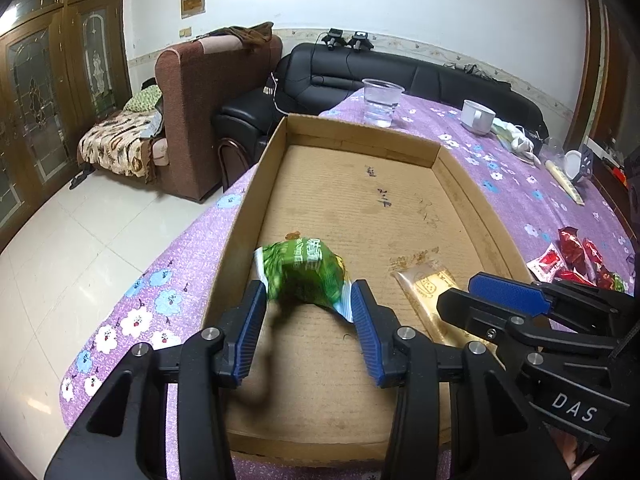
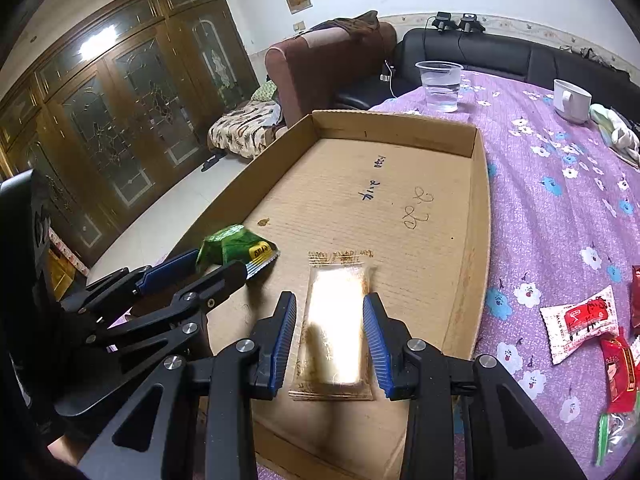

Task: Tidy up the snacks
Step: 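Open the left tool over the tray while the right tool releases the yellow packet, then move both tools back to the snack pile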

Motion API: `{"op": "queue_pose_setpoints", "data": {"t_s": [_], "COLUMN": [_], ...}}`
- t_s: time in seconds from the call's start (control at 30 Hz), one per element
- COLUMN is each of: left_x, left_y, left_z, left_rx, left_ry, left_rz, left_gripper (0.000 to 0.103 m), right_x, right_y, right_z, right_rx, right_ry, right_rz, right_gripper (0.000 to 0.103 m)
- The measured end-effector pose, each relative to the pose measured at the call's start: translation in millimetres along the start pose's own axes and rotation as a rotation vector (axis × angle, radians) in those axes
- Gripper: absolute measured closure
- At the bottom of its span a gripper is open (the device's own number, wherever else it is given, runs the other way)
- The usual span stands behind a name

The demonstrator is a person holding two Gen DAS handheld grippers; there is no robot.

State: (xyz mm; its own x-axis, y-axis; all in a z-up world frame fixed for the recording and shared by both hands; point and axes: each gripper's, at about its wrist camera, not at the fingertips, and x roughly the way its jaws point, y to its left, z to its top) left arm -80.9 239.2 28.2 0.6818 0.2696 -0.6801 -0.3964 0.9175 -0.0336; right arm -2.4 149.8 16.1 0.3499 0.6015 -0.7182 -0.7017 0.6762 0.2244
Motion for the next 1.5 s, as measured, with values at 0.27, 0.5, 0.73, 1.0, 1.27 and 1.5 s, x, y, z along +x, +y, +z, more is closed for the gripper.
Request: {"op": "queue_pose_setpoints", "data": {"t_s": [0.27,0.5,0.73,1.0,1.27,1.5], "left_x": [-3,-7,-8,-11,-11,-11], "left_y": [-2,-4,-4,-5,-7,-8], "left_z": [-1,-2,-2,-2,-3,-3], "left_rx": [0.001,0.011,0.012,0.014,0.016,0.018], "left_ry": [-0.013,-0.028,-0.037,-0.063,-0.059,-0.059], "left_rz": [0.000,0.016,0.012,0.013,0.027,0.026], "left_gripper": [0.060,0.052,0.051,0.038,0.038,0.038], "right_x": [-7,-10,-15,-22,-28,-30], "right_y": [1,-4,-8,-12,-22,-30], "right_z": [0,1,1,2,5,5], "right_rx": [0.003,0.020,0.039,0.058,0.101,0.135], "right_ry": [-0.028,-0.041,-0.061,-0.089,-0.111,-0.118], "right_rz": [0.001,0.004,0.004,-0.001,-0.018,-0.026], "right_gripper": [0.066,0.061,0.052,0.048,0.043,0.042]}}
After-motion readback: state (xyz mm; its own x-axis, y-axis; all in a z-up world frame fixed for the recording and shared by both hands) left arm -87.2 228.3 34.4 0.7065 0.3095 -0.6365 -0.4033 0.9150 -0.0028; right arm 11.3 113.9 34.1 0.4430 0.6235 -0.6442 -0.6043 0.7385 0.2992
